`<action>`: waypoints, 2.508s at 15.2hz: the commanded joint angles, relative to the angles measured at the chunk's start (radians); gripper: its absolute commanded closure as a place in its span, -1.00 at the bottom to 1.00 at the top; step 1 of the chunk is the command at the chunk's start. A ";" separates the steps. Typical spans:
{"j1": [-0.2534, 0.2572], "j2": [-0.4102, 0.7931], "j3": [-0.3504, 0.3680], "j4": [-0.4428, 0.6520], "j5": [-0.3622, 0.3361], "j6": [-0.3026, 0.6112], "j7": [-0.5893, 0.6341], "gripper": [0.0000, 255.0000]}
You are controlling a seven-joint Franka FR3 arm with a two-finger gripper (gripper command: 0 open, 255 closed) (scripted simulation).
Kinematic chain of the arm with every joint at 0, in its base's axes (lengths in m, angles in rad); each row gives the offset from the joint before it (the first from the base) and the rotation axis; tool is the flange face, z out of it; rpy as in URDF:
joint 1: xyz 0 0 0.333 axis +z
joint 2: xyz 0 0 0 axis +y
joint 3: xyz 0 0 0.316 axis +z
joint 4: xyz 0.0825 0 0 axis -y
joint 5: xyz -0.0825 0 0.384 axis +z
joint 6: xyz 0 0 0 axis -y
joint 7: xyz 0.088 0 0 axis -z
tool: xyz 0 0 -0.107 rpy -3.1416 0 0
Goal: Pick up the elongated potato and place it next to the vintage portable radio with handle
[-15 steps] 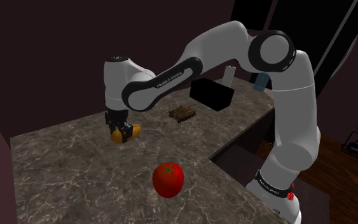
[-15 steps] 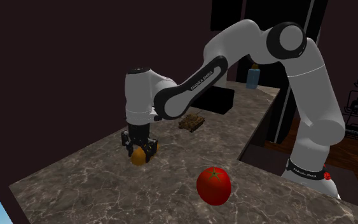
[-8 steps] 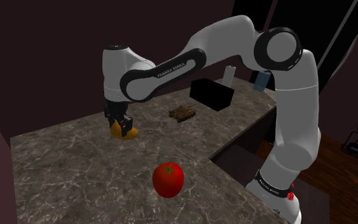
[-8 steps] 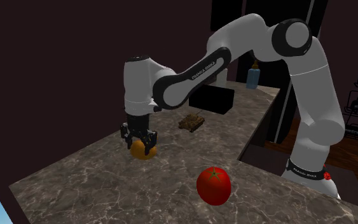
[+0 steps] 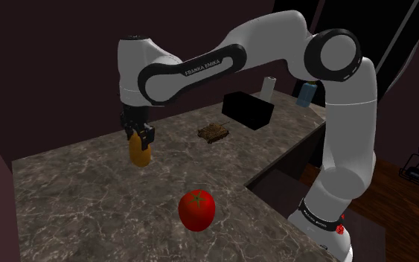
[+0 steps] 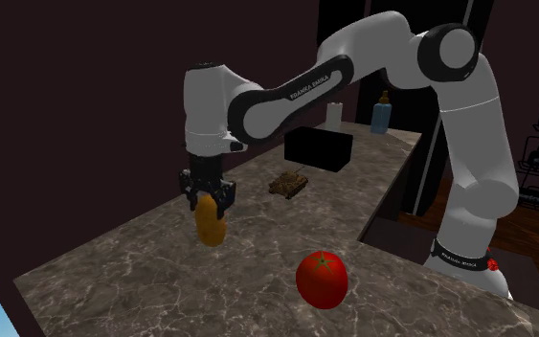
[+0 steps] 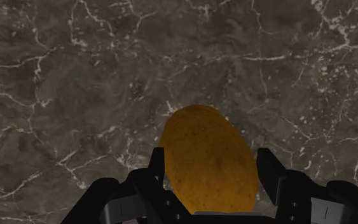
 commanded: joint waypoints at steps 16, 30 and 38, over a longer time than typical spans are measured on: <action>0.005 -0.044 0.024 0.174 0.046 -0.206 -0.038 1.00; -0.144 -0.262 0.036 0.041 0.201 -0.234 -0.184 1.00; -0.267 -0.571 -0.070 -0.252 0.423 -0.183 -0.461 1.00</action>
